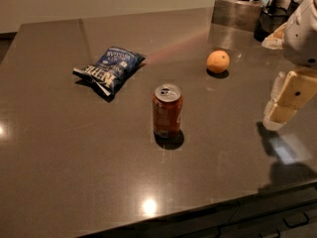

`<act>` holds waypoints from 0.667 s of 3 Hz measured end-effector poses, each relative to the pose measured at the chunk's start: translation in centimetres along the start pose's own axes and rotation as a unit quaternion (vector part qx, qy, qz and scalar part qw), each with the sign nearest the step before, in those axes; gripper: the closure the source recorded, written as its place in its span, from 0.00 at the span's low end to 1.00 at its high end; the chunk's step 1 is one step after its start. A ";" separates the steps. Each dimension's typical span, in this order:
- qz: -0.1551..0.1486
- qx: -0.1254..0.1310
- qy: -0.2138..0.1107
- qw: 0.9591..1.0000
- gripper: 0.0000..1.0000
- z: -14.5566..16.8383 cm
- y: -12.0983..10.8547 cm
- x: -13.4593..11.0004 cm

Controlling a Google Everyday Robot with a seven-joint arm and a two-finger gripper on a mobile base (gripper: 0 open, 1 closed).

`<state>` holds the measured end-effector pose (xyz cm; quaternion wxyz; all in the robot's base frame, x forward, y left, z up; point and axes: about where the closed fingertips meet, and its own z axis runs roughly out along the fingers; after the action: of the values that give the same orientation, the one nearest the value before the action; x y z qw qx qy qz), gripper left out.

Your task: Knock coke can over

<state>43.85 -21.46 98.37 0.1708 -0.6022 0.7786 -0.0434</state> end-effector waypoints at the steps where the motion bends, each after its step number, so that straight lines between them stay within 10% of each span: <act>1: 0.000 0.000 0.000 1.000 0.00 0.0 0.0 0.0; 2: -0.001 -0.006 -0.018 1.000 0.00 0.9 0.0 -0.6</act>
Offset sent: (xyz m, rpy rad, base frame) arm 0.0095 0.0151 -0.0216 0.0830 0.0260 0.0354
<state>44.23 -20.77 97.68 0.1805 -0.6049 0.7751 -0.0280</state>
